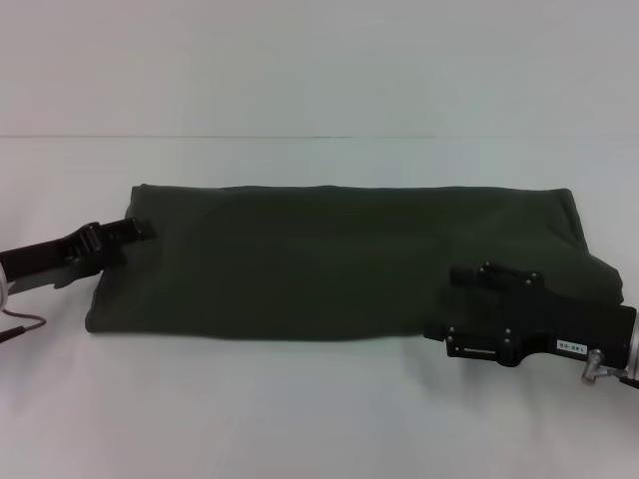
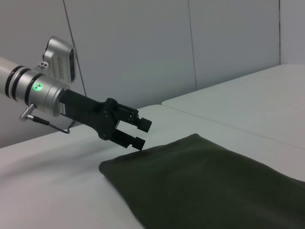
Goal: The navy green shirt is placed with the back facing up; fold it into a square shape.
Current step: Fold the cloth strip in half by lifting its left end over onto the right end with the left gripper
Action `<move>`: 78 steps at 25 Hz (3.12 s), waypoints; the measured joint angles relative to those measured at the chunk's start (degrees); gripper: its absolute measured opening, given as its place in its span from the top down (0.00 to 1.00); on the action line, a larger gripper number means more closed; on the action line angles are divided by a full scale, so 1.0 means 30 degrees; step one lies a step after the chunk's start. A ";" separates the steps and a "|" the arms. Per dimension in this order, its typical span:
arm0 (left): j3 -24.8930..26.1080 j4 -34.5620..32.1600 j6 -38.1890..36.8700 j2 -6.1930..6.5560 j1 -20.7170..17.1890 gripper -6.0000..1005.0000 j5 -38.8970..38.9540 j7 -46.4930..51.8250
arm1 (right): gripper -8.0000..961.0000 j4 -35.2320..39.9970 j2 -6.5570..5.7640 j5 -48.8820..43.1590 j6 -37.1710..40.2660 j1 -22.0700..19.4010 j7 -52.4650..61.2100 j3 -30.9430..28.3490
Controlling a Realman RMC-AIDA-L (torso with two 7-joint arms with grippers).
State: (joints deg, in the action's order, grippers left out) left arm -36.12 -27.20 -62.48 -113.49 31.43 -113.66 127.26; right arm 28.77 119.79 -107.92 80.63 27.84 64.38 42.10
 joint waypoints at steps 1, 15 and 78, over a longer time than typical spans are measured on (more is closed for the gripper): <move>-0.0006 0.0040 0.0183 -0.0013 0.0016 0.26 -0.0074 0.0002 | 0.06 -0.0003 0.0000 -0.0001 -0.0048 0.0005 0.0000 0.0002; -0.0470 0.0231 0.2811 -0.0226 0.0117 0.26 -0.0221 0.0006 | 0.06 -0.0009 0.0029 0.0003 -0.0315 0.0102 0.0093 0.0002; -0.0478 0.0241 0.4341 -0.0719 -0.0119 0.26 -0.0256 -0.1669 | 0.06 -0.0272 0.0028 0.0055 -0.0539 0.0241 0.0131 0.0000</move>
State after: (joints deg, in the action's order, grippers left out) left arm -37.55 -26.47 -49.46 -115.65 31.08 -114.43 122.25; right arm 27.95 119.87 -107.75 79.02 28.57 64.77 42.10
